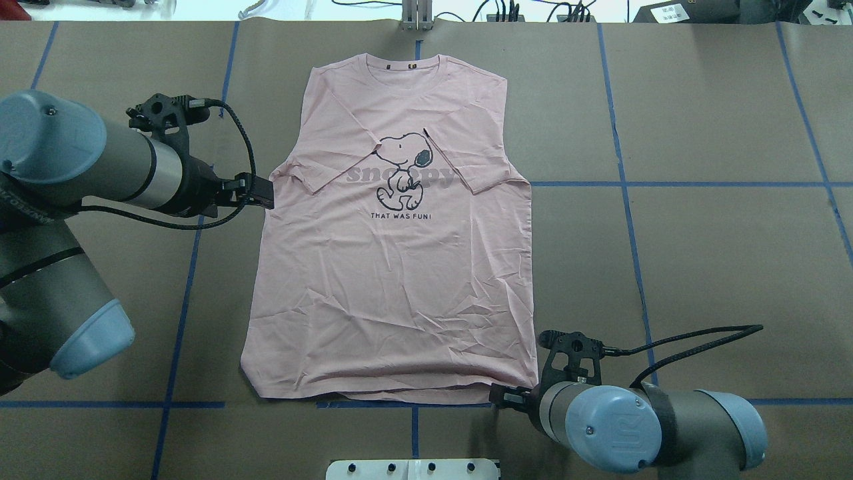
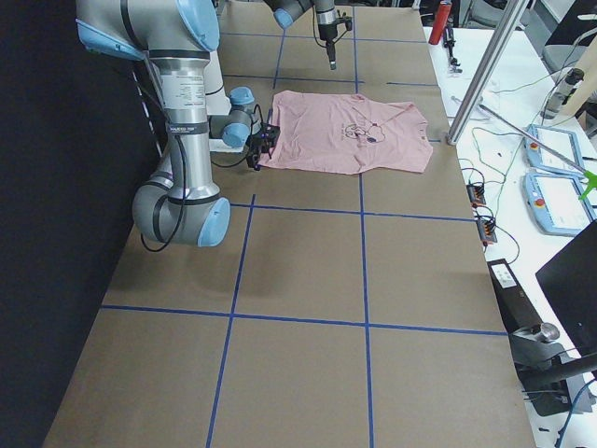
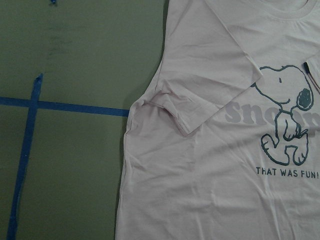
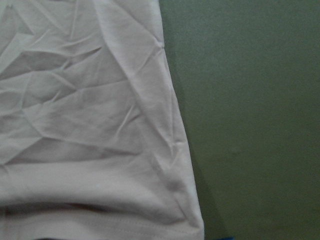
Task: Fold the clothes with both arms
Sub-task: 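Move both grippers to the hem corners nearest the robot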
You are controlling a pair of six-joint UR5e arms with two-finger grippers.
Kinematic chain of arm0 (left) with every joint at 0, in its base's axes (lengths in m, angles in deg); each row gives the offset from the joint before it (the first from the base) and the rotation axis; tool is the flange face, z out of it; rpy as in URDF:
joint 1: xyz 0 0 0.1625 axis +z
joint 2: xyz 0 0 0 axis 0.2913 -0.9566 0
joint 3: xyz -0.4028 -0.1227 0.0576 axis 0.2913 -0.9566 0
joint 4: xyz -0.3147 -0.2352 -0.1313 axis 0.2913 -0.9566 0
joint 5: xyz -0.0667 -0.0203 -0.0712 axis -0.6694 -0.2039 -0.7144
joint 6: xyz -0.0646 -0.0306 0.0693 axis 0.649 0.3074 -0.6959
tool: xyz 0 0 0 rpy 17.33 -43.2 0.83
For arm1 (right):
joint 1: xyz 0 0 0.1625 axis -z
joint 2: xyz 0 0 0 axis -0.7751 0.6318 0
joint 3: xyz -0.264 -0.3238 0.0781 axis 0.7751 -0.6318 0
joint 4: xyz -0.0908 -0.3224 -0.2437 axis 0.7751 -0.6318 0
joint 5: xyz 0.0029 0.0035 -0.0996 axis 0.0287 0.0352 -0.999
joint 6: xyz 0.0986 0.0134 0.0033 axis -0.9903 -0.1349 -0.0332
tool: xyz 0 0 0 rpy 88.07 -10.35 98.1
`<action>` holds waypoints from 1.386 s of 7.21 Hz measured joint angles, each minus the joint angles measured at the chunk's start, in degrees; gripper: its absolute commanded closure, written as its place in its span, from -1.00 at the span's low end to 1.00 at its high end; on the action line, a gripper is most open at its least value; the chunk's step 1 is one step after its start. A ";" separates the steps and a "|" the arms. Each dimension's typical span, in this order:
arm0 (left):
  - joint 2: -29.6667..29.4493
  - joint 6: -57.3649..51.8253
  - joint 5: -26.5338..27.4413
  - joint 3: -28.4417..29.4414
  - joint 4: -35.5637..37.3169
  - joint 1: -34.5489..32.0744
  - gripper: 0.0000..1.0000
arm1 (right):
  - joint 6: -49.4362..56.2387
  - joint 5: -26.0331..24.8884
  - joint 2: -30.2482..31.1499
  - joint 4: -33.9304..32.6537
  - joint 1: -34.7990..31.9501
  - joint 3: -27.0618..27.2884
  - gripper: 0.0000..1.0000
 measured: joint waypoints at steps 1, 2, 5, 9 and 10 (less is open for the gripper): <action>0.00 0.00 -0.01 0.00 -0.02 0.00 -1.00 | 0.00 0.00 -0.08 0.03 0.01 0.01 -0.37; -0.04 0.00 -0.01 -0.01 -0.02 0.00 -1.00 | -0.01 -0.01 -0.10 0.04 -0.10 0.08 0.03; -0.10 0.00 -0.03 0.09 -0.03 0.00 -1.00 | 0.05 2.04 -0.12 0.04 -1.91 0.20 1.00; 0.27 0.65 0.06 0.42 0.40 0.27 -1.00 | -0.06 2.84 -0.13 -0.35 -2.43 0.53 1.00; 1.87 3.65 0.06 -0.78 1.42 0.68 -1.00 | -0.17 2.84 -0.13 -0.38 -2.65 1.10 1.00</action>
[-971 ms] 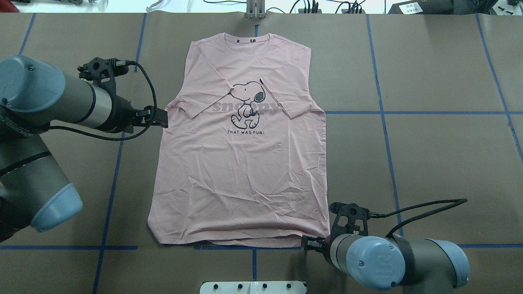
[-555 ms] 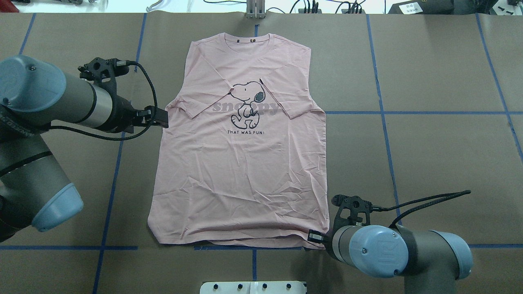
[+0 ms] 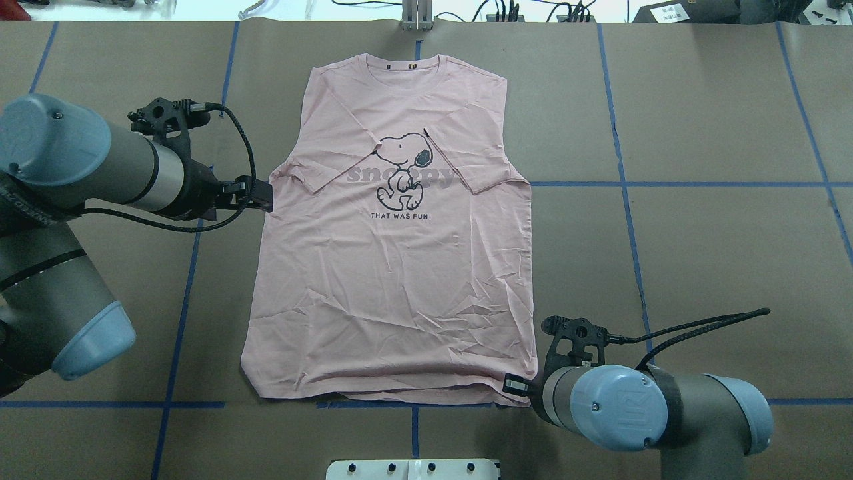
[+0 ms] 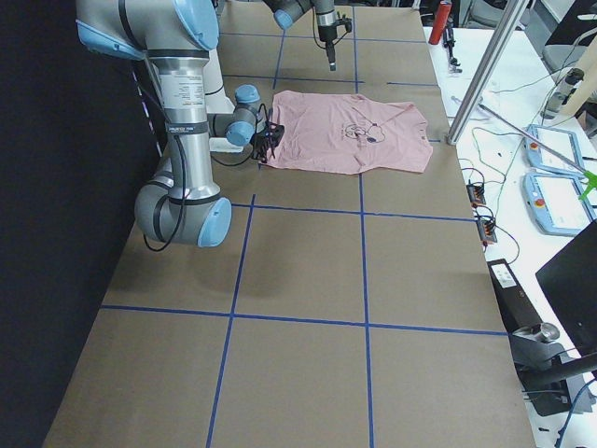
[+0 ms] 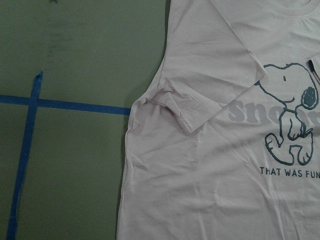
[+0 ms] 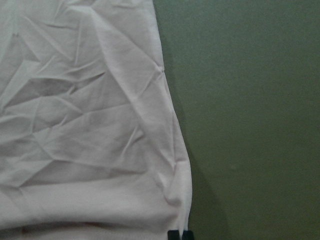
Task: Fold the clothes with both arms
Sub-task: 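Move both grippers to the hem corners nearest the robot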
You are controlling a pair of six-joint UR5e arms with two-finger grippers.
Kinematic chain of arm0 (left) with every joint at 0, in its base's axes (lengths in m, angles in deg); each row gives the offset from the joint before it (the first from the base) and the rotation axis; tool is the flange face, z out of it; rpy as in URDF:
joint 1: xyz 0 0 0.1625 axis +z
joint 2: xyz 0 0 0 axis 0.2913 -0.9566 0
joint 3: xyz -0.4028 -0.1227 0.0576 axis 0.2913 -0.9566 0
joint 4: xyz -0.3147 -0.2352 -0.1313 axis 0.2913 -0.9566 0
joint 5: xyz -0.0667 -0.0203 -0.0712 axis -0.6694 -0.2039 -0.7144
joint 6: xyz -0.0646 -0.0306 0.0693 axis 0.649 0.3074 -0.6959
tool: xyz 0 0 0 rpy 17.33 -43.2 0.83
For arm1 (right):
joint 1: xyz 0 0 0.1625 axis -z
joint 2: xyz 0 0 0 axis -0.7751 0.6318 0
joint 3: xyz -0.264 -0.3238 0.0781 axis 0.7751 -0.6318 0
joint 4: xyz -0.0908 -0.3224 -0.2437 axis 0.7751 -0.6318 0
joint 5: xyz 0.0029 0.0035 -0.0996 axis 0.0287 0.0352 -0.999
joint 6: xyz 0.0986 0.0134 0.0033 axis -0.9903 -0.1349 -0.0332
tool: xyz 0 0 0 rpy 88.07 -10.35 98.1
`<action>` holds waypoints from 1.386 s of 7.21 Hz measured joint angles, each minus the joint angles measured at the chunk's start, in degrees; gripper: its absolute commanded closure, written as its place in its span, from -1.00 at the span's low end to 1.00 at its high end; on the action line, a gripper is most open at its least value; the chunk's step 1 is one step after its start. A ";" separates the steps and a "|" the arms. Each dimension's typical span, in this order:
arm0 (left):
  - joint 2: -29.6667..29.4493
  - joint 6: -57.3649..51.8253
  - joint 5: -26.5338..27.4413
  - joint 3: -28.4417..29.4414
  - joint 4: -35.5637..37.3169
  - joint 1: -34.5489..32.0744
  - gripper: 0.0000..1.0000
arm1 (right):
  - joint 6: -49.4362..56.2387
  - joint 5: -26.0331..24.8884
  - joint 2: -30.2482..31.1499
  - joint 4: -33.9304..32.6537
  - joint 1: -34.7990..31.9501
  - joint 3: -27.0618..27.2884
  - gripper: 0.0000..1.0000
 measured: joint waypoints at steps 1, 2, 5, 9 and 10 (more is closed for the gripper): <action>2.57 5.60 0.66 -2.28 0.71 1.72 -1.00 | 0.00 0.38 0.10 -0.01 -0.54 1.07 1.00; 4.97 11.82 2.60 -4.42 1.12 5.27 -0.94 | 0.01 1.12 0.28 -0.01 -1.27 2.48 1.00; 6.91 30.51 10.66 -5.14 2.72 18.47 -0.93 | 0.02 1.92 0.12 0.00 -2.47 3.98 1.00; 6.85 39.44 13.87 -2.05 3.99 26.87 -0.73 | 0.02 2.01 0.00 0.13 -2.75 4.02 1.00; 6.77 40.02 14.25 -1.74 4.00 27.35 -0.49 | 0.02 2.02 0.00 0.17 -2.81 4.00 1.00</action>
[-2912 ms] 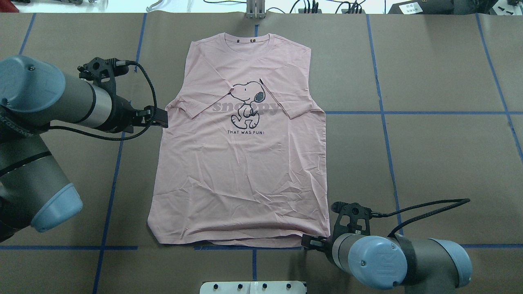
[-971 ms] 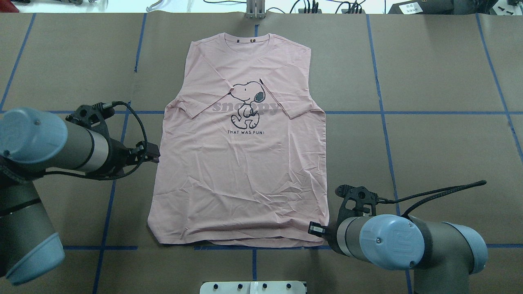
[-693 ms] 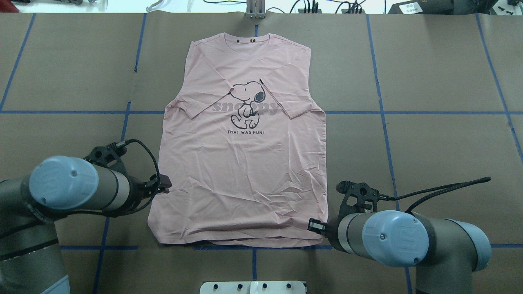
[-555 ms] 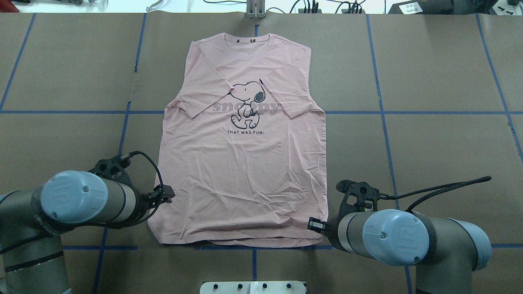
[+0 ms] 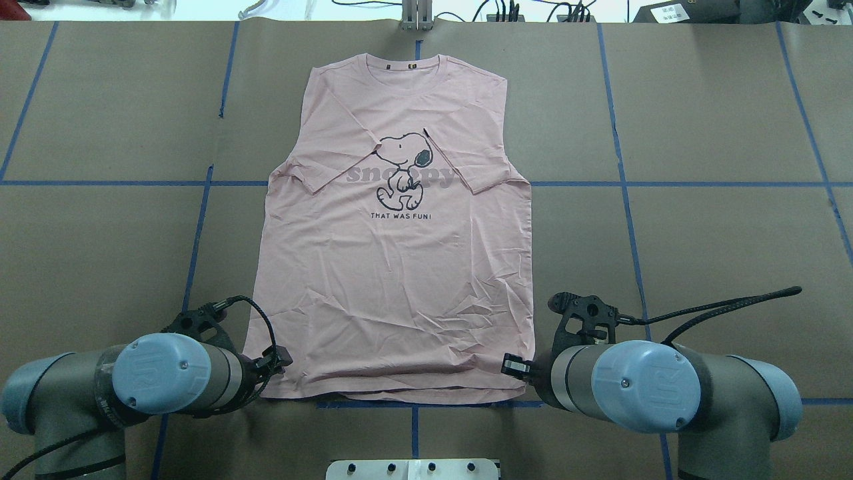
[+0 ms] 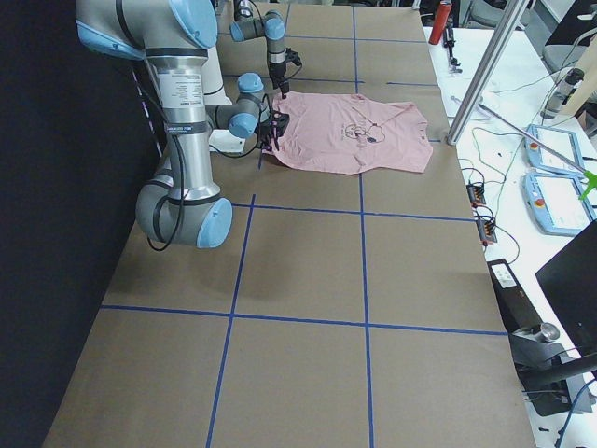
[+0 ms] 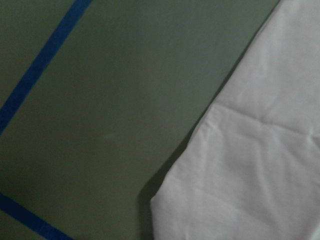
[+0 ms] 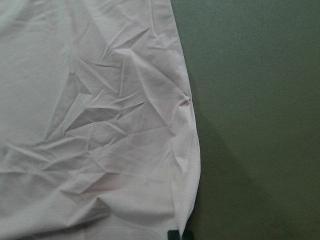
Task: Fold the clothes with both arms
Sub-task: 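Close both grippers on the hem corners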
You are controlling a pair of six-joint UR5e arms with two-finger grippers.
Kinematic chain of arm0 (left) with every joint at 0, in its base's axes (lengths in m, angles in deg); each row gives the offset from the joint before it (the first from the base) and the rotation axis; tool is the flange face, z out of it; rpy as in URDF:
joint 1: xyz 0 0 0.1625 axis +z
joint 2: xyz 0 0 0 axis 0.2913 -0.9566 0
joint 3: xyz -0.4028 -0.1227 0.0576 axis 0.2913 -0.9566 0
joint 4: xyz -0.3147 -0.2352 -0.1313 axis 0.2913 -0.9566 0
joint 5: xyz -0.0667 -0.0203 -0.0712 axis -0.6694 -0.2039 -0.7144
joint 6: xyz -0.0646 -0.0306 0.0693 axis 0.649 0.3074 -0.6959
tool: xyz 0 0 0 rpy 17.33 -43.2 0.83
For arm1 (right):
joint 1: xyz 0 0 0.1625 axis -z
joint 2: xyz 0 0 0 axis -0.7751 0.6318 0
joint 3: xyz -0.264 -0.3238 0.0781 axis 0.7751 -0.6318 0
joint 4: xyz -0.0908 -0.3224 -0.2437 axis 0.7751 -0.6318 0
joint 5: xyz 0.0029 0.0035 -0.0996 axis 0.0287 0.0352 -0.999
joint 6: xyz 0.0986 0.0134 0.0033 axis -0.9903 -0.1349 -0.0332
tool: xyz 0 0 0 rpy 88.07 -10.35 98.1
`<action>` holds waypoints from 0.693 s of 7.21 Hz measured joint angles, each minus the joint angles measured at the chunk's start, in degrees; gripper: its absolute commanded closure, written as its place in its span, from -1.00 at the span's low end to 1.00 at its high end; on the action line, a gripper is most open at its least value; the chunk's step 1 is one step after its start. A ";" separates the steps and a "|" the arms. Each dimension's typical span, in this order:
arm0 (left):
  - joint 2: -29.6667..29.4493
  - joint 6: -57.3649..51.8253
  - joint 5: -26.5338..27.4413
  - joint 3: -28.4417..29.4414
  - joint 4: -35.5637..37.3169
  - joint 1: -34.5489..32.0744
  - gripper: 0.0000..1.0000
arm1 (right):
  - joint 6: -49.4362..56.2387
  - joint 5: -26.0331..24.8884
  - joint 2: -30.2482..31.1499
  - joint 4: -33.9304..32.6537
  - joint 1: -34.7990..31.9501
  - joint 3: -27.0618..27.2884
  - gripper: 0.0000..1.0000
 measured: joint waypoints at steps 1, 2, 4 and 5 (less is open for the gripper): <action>-0.08 0.29 0.19 0.08 0.01 0.19 -0.05 | 0.02 0.02 0.00 0.04 -0.12 0.00 1.00; -0.17 0.40 0.24 0.06 0.00 0.23 0.54 | 0.06 0.06 0.00 0.07 -0.30 0.04 1.00; -0.31 0.42 0.23 -0.27 0.05 0.27 1.00 | 0.13 0.11 0.00 0.10 -0.50 0.07 1.00; -0.55 0.39 0.16 -0.39 0.05 0.26 1.00 | 0.22 0.15 0.01 0.13 -0.60 0.07 1.00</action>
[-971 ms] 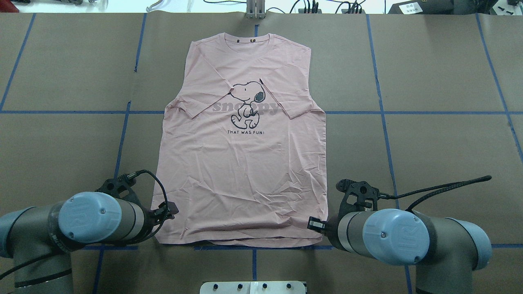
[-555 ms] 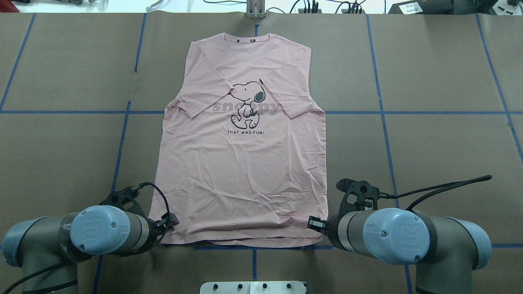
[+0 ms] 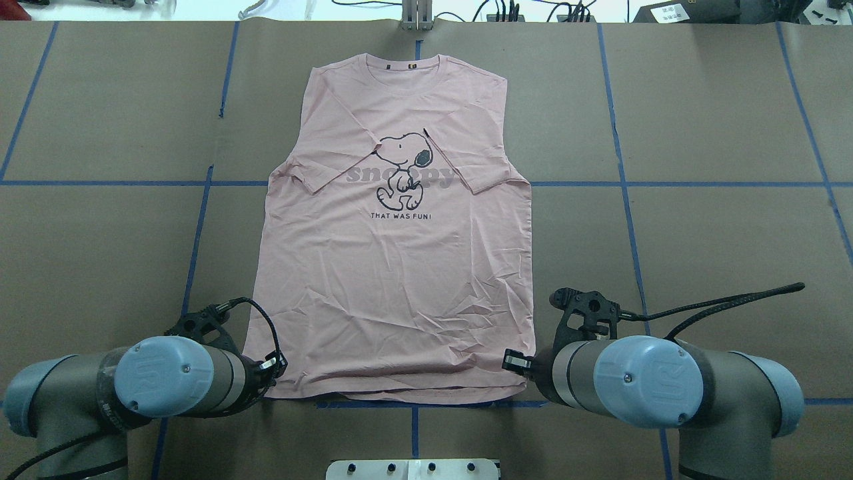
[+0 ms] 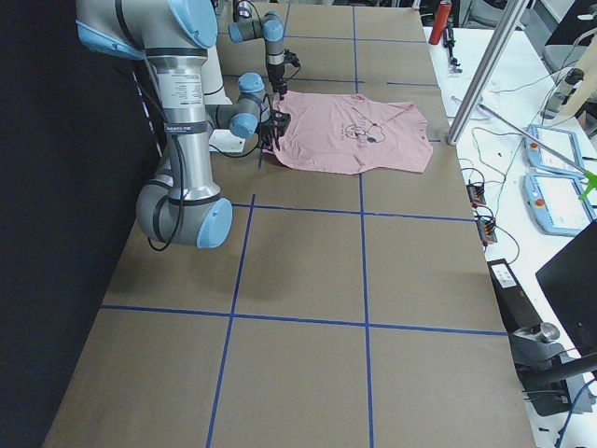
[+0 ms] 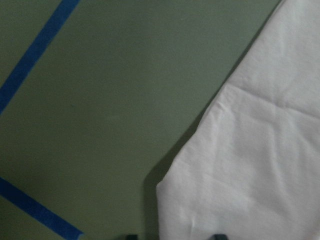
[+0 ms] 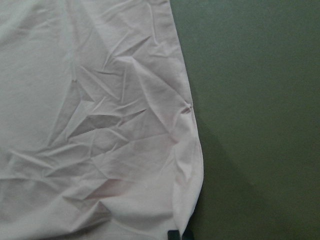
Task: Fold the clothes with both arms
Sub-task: 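Close both grippers on the hem corners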
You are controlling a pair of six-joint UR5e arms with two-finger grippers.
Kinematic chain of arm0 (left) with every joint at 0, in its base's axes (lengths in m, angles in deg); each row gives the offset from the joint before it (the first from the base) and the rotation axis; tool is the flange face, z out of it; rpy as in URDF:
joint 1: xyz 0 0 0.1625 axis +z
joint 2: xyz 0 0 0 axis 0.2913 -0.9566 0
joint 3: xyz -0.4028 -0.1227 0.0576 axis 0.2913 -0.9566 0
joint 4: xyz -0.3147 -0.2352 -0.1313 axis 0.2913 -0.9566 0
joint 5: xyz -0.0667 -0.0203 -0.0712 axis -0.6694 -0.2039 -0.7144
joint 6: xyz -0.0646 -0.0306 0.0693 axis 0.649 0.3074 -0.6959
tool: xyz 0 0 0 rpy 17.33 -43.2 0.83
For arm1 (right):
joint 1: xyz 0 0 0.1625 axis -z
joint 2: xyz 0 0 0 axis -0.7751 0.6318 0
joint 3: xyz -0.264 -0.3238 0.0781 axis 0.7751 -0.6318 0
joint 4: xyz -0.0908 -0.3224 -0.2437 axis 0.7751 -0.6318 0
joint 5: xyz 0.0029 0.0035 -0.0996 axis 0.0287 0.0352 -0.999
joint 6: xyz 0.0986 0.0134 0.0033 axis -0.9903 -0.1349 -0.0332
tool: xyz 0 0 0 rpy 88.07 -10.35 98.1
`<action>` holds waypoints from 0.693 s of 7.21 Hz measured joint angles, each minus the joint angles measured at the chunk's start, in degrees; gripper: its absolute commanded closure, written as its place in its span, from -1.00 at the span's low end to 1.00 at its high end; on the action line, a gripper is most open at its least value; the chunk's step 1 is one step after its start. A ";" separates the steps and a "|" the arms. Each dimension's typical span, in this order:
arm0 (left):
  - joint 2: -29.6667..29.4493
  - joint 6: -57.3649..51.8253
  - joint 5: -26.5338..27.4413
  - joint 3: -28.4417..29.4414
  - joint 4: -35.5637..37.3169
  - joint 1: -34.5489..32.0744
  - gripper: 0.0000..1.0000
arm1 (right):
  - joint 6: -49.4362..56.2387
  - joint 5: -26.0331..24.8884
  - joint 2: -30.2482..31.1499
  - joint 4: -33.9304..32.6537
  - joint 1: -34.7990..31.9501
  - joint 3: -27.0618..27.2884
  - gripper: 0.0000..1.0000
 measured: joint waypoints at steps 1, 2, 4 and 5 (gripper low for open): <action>-0.38 -0.04 -0.06 -0.03 0.03 -0.04 1.00 | 0.07 0.02 0.04 0.02 -0.07 -0.04 1.00; -0.77 -0.08 -0.15 -0.06 0.04 -0.12 1.00 | 0.13 0.15 0.11 0.03 -0.13 -0.06 1.00; -1.46 -0.31 -0.37 -1.37 0.83 -0.39 1.00 | 0.28 1.74 0.43 0.09 -0.78 0.16 1.00; -1.51 -0.74 -0.45 -3.46 3.49 -0.32 1.00 | 0.34 3.24 0.98 0.11 -1.46 0.94 1.00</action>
